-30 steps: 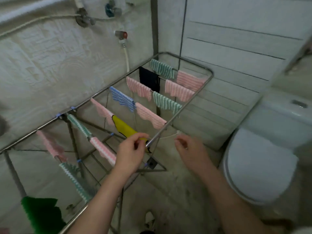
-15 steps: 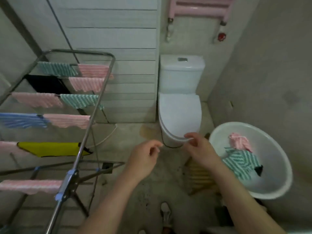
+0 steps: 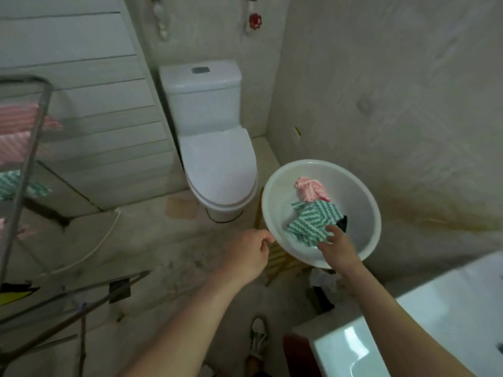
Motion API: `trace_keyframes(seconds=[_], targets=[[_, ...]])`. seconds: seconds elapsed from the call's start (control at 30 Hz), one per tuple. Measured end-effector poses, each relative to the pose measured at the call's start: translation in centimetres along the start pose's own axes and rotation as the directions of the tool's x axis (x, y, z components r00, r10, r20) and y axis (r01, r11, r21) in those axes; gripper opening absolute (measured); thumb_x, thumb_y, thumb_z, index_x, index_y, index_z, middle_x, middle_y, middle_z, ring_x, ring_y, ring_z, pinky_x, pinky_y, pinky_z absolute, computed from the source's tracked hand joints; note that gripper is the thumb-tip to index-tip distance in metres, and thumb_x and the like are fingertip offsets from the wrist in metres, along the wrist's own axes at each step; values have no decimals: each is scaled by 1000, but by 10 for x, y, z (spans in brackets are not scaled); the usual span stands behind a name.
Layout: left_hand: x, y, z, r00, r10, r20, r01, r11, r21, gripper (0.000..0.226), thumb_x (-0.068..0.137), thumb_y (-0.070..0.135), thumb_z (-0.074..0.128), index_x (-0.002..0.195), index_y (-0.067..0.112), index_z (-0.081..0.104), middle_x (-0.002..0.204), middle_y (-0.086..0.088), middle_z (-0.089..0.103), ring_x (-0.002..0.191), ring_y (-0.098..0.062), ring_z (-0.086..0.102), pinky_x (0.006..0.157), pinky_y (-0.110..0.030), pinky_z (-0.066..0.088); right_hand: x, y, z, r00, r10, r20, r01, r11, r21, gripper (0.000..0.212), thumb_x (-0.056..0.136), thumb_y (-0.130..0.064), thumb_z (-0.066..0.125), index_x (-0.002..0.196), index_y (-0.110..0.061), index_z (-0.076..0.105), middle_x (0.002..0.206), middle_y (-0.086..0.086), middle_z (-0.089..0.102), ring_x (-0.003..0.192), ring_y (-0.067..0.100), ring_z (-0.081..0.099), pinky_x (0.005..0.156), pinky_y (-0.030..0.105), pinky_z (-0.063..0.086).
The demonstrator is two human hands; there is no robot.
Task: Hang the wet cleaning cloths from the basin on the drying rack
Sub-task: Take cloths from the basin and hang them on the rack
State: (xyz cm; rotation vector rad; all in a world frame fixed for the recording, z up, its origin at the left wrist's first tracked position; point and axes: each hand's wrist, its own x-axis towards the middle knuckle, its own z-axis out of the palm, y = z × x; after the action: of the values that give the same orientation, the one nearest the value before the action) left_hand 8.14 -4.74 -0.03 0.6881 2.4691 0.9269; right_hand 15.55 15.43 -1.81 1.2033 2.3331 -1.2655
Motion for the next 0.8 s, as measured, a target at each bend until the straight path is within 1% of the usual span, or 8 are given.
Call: trace_keyframes(seconds=[0.1,0.23,0.27,0.33,0.43,0.57,0.7,0.8], targets=[[30,14,24,997,33,75,-37,998,43,26,95,13,44,109,18,65,113,-1,65,100,-17,59,78,-21,40,32,17,-13,996,85,-3,-85,995,54,54,97,-12,50,146,-12,29,147,16,38,128,34,46,99,41,40],[79,26,64,981,77,175,-95,991,97,25,92,8,46,93,19,68,100,-4,64,96,-22,59,85,-33,49,84,38,-31,974,225,-24,-221,969,106,54,97,-5,42,147,-15,28,113,15,57,78,27,56,73,41,47],[92,27,75,977,92,194,-115,986,116,24,91,7,46,86,19,66,96,-5,64,95,-24,58,86,-37,50,97,43,-35,968,249,-25,-246,965,87,55,96,-4,42,148,-16,27,118,17,57,77,26,56,71,40,47],[113,29,95,966,114,232,-152,977,151,26,91,8,47,98,14,71,105,-5,66,99,-24,57,89,-37,48,119,50,-40,971,237,-32,-235,970,57,59,94,0,46,148,-14,26,131,17,51,99,34,59,81,42,50],[141,34,128,931,173,322,-247,947,207,31,86,9,50,111,16,68,112,-6,64,105,-25,55,91,-37,46,147,56,-43,991,117,-65,-119,993,-16,59,88,-4,59,139,-13,31,126,8,49,120,35,50,88,41,44],[160,37,162,885,140,443,-317,880,354,50,81,8,58,128,24,51,127,-4,50,116,-29,46,95,-43,45,178,60,-40,999,52,-9,-53,990,-127,80,87,-14,63,150,-18,15,152,11,32,135,33,38,108,44,34],[171,35,174,904,0,427,-197,887,417,41,89,16,53,130,17,47,132,-14,49,121,-34,48,98,-41,40,201,70,-34,999,-30,-39,16,945,-327,63,88,-9,56,144,-10,27,132,20,52,119,37,52,91,42,45],[172,29,161,947,-40,319,-82,929,360,18,88,23,53,104,18,62,110,-11,64,104,-31,59,84,-36,46,202,67,-35,995,2,-101,-47,895,-444,37,90,-3,51,126,-3,44,110,19,64,99,36,63,77,40,50]])
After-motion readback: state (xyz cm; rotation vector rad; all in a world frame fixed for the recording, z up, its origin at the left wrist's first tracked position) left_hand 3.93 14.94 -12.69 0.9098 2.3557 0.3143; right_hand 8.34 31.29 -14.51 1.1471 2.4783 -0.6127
